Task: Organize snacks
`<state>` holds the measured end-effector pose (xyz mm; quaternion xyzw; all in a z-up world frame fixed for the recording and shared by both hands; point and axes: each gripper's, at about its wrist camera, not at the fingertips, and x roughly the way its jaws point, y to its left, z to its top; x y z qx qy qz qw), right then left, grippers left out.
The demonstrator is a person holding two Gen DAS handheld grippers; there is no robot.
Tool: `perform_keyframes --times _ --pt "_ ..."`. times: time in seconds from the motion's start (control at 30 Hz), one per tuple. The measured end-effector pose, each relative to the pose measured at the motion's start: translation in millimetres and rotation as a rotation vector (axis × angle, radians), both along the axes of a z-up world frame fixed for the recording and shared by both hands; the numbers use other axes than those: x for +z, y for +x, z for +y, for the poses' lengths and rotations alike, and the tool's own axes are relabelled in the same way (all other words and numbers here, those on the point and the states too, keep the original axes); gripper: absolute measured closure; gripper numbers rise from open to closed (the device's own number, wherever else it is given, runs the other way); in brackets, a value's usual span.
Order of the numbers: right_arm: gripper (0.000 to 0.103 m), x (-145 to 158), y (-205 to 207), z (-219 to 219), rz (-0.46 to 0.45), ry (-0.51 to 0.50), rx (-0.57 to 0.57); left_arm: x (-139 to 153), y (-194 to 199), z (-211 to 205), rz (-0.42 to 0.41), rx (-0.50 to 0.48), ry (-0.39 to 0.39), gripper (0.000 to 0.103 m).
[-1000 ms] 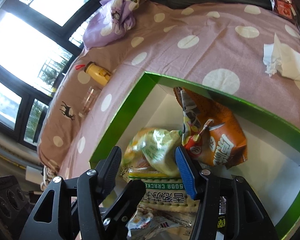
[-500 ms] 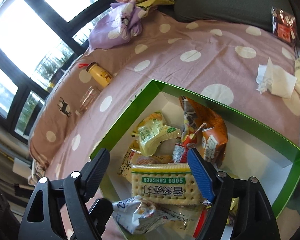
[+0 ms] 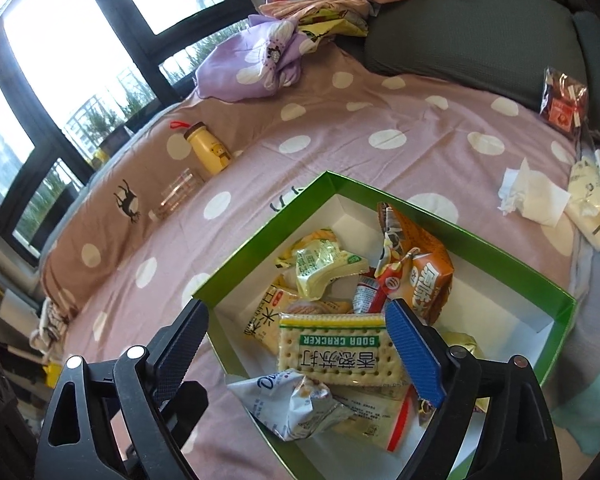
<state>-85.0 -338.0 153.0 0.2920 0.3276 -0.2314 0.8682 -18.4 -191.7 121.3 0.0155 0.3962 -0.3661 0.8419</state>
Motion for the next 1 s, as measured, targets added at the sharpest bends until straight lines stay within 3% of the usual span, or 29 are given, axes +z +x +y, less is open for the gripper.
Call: perform_keyframes --times 1.0 --pt "0.013 -2.5 2.2 4.5 0.099 -0.047 -0.049 -6.3 0.8 4.3 0.071 -0.022 0.004 0.001"
